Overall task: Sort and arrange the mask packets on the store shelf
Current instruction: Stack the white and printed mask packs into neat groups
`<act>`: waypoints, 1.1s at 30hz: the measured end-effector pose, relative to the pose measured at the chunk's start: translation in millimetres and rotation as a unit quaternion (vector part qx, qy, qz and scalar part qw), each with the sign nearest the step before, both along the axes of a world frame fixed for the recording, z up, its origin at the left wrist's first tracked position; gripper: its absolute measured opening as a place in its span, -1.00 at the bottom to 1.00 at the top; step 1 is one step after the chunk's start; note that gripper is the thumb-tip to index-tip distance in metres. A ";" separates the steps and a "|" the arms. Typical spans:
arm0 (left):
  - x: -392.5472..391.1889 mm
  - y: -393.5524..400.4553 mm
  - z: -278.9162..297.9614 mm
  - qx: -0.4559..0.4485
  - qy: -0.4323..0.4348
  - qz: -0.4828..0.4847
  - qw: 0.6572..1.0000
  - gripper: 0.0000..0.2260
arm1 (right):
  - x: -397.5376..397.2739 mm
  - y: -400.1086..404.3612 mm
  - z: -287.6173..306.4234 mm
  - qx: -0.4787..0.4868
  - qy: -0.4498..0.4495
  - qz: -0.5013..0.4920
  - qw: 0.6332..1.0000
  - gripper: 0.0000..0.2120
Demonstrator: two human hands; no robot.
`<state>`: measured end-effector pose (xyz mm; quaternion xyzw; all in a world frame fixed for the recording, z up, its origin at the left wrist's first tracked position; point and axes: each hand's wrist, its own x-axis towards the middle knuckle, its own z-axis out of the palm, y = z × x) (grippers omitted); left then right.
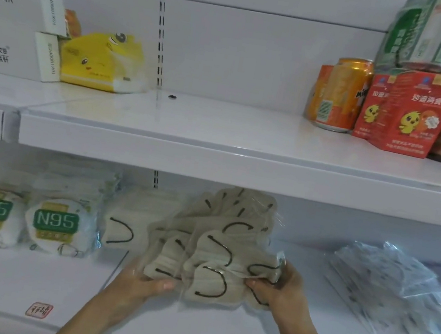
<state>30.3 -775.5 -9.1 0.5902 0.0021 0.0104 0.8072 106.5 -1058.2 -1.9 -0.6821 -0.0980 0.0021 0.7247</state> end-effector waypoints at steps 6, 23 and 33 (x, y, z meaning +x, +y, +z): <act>2.2 31.1 -12.5 -0.066 0.022 -0.132 0.989 -0.24 | 8.6 -4.1 -16.3 -0.022 0.019 -0.015 0.999 -0.70; 15.8 -11.4 -25.7 0.176 -0.045 0.049 0.982 -0.32 | -1.9 12.6 -39.9 -0.004 -0.013 0.021 1.000 -0.27; 15.5 -5.9 -12.2 0.197 -0.112 0.044 0.973 -0.36 | -5.3 16.2 -21.5 -0.074 -0.042 -0.022 0.996 -0.39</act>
